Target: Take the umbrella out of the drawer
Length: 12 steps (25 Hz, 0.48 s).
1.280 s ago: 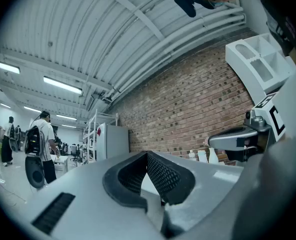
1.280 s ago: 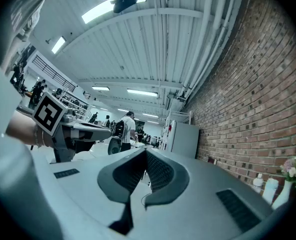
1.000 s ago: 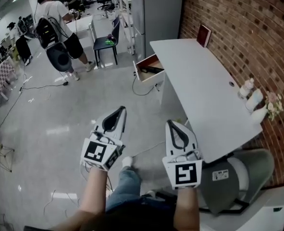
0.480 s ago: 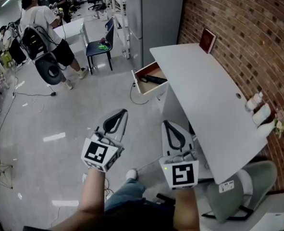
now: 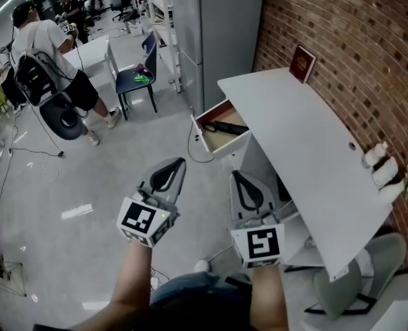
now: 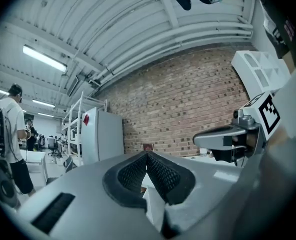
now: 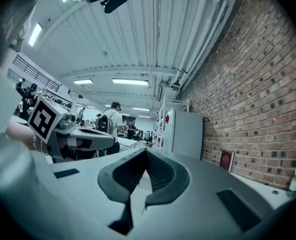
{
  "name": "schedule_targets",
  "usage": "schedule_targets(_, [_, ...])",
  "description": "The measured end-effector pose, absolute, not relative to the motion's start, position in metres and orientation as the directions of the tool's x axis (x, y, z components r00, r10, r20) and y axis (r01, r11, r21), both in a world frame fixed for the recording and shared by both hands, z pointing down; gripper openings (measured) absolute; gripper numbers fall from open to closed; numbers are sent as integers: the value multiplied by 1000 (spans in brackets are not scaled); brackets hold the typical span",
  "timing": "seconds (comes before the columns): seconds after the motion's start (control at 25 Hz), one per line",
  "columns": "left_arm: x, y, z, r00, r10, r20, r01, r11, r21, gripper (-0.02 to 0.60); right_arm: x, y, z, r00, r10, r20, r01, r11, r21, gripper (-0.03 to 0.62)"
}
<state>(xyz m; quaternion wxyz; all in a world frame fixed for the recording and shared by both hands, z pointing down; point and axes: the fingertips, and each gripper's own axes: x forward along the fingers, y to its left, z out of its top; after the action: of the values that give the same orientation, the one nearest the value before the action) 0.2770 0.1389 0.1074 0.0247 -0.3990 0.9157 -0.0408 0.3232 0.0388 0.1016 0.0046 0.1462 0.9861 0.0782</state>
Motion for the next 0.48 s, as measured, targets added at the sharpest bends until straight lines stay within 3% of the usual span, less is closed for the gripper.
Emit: schedule_targets(0.48, [221,161,120,-679,-733,-41,-734,680,3,-3,264,43,110,-966,257,13,255,950,182,-8])
